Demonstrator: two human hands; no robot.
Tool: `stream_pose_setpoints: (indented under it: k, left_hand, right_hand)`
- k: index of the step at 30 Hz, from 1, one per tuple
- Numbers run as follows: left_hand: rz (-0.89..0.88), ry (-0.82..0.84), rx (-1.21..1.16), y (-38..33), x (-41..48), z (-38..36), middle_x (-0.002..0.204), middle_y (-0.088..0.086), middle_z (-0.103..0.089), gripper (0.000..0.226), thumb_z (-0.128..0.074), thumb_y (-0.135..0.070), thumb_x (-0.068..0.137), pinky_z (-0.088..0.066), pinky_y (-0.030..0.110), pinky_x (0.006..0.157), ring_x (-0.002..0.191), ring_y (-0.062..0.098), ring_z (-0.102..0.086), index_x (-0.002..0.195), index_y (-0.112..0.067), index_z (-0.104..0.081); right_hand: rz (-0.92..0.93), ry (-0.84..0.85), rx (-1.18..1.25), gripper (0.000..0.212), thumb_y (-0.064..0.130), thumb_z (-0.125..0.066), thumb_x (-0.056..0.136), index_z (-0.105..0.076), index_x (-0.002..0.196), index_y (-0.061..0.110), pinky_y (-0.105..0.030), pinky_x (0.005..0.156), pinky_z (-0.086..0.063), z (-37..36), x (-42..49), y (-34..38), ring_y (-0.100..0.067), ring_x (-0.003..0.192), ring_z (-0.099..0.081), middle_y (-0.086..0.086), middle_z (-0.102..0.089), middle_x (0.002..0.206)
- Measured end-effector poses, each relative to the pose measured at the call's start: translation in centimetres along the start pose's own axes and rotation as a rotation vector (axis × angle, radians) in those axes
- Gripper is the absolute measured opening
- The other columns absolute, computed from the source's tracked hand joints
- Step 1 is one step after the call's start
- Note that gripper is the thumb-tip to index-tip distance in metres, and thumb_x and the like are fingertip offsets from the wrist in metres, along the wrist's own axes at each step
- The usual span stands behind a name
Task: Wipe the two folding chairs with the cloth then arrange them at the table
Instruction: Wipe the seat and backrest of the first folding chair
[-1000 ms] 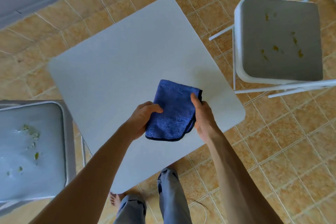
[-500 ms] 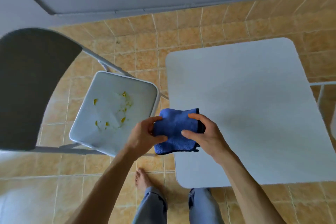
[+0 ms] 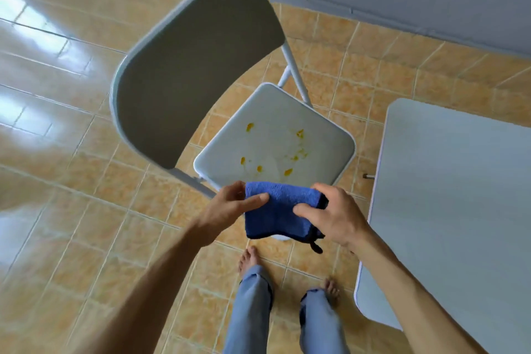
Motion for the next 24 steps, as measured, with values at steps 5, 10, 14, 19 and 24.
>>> stream_pose_setpoints:
  k: [5,10,14,19,24]
  left_hand:
    - [0.049,0.101,-0.047,1.5,1.1,1.6,0.113,0.011,-0.073,0.046,-0.082,-0.019,0.077,-0.056,0.041,0.093,0.105,0.027,-0.070,0.118,-0.006,-0.064]
    - [0.067,-0.101,-0.075,5.4,4.5,1.6,0.094,0.007,-0.075,0.024,-0.079,-0.010,0.080,-0.062,0.032,0.075,0.086,0.023,-0.073,0.102,-0.011,-0.069]
    - [0.082,-0.270,0.127,8.6,7.3,1.2,0.089,-0.002,-0.075,0.030,-0.081,-0.019,0.076,-0.059,0.027,0.072,0.081,0.015,-0.071,0.104,-0.020,-0.071]
    - [-0.109,-0.461,0.602,10.9,9.8,1.1,0.095,0.002,-0.068,0.039,-0.053,-0.048,0.084,-0.045,0.034,0.088,0.096,0.025,-0.058,0.095,-0.015,-0.072]
    - [-0.230,-0.826,0.693,12.3,11.6,2.3,0.145,0.023,-0.046,0.038,-0.048,-0.010,0.098,-0.032,0.047,0.111,0.137,0.044,-0.038,0.133,0.000,-0.057]
  right_hand:
    - [-0.045,0.031,0.121,0.037,0.046,-0.076,0.075,-0.058,0.107,0.042,-0.041,0.080,-0.057,-2.0,1.5,-0.1,-0.018,0.085,-0.068,0.006,-0.070,0.088]
    - [0.050,0.060,-0.130,0.033,0.044,-0.072,0.082,-0.052,0.108,0.041,-0.033,0.064,-0.055,-4.6,4.3,-1.3,-0.018,0.072,-0.069,0.009,-0.068,0.080]
    - [0.140,0.035,-0.385,0.039,0.049,-0.073,0.079,-0.051,0.109,0.037,-0.036,0.070,-0.052,-7.3,7.6,-4.7,-0.026,0.088,-0.065,0.003,-0.068,0.090]
    - [0.465,-0.054,-0.673,0.077,0.068,-0.057,0.078,-0.044,0.148,0.037,-0.050,0.101,-0.041,-12.2,9.3,-6.2,-0.034,0.135,-0.043,-0.011,-0.046,0.149]
    - [0.634,-0.145,-0.893,0.059,0.053,-0.054,0.093,-0.037,0.149,0.047,-0.063,0.106,-0.031,-16.3,10.5,-7.9,-0.041,0.141,-0.040,-0.009,-0.035,0.161]
Point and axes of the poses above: each hand's wrist, its own x-axis towards the middle knuckle, its own z-axis out of the back of the hand, y = z × x, the point moved 4 cm from there along x, towards the middle knuckle
